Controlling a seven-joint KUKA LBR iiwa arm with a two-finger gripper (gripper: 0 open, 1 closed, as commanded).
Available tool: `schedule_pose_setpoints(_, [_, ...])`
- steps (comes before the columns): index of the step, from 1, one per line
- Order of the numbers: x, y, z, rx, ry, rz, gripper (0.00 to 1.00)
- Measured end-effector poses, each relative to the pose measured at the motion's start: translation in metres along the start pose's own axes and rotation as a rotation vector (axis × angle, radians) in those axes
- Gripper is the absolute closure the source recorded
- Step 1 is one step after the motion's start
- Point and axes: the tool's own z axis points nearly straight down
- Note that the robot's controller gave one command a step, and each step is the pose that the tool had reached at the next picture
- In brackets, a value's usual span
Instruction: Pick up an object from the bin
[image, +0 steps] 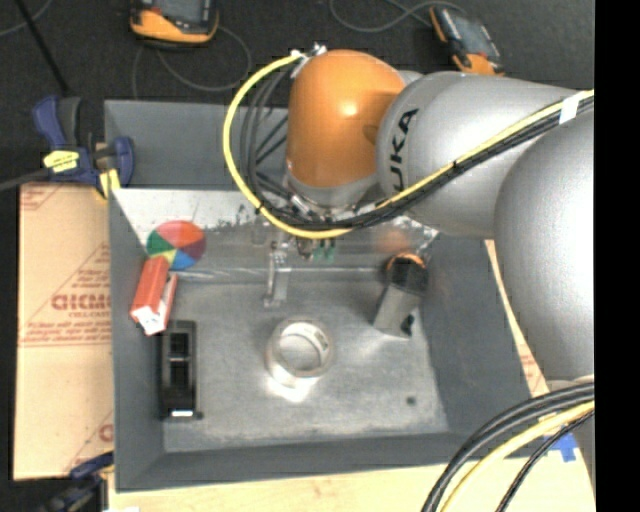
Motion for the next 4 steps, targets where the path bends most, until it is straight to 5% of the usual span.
schedule_pose_setpoints(1, [-0.002,-0.001,-0.005,-0.001,-0.008,0.002,0.00])
schedule_pose_setpoints(2, [0.003,-0.023,0.037,-0.001,-0.016,-0.043,0.00])
schedule_pose_setpoints(3, [0.032,-0.084,0.095,0.001,-0.009,-0.152,0.00])
schedule_pose_setpoints(4, [0.029,-0.104,0.117,0.006,-0.007,-0.186,0.00])
